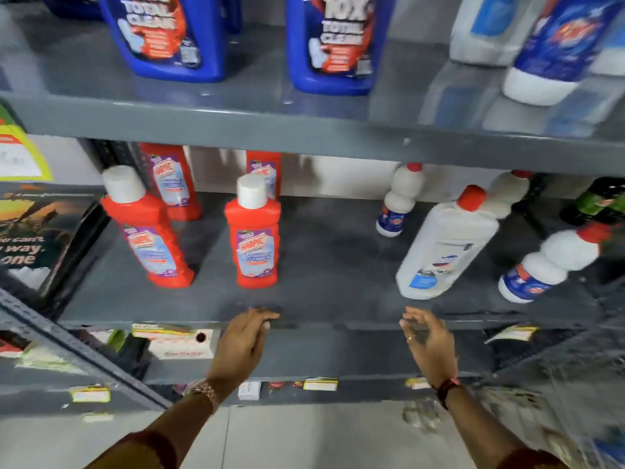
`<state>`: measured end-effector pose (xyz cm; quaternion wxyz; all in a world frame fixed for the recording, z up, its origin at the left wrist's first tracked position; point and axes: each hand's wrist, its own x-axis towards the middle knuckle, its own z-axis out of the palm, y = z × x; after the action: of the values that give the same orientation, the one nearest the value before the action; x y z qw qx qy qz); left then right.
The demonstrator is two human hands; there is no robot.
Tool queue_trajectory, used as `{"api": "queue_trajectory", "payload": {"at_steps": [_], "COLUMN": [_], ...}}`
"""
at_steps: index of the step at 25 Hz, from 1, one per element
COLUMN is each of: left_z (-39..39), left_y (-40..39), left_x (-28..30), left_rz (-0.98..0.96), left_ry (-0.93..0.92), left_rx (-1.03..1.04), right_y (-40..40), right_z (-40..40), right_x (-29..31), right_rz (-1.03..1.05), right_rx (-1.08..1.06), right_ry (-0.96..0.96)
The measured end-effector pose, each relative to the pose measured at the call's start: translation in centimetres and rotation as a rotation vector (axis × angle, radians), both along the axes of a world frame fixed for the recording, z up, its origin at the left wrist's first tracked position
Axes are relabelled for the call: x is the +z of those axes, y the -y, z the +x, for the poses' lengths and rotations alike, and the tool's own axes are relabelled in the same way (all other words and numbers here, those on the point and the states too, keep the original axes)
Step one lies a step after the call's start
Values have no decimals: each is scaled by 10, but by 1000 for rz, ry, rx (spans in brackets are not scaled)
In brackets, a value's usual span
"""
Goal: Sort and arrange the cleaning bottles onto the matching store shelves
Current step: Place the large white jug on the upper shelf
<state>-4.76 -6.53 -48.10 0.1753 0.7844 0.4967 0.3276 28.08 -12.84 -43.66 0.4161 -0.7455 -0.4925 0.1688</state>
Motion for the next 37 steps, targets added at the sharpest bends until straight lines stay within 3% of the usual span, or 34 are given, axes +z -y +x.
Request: {"api": "queue_trajectory", "payload": {"at_steps": [6, 10, 13, 18, 22, 25, 28, 34, 37], "left_z": [169, 254, 277, 281, 259, 239, 223, 194, 187], "left_y": [-27, -50, -64, -26, 31, 74, 99, 96, 63], "left_x": [35, 81, 97, 116, 149, 205, 266, 396, 430], "left_rz": [-327, -503, -540, -422, -328, -223, -53, 190, 194], "left_ry": [166, 380, 458, 402, 480, 640, 740, 698, 648], "left_rx": [-284, -320, -212, -58, -145, -172, -199, -261, -221], "right_y": [-31, -70, -86, -57, -7, 29, 52, 40, 8], "right_z": [92, 113, 123, 131, 130, 119, 103, 72, 60], "right_x": [38, 67, 66, 73, 106, 169, 240, 360, 390], "right_rz": [70, -31, -86, -12, 78, 270, 449, 675, 666], "right_rx": [-162, 25, 56, 153, 321, 417, 556, 583, 554], "right_ry": [-146, -161, -217, -210, -151, -69, -141, -173, -179]}}
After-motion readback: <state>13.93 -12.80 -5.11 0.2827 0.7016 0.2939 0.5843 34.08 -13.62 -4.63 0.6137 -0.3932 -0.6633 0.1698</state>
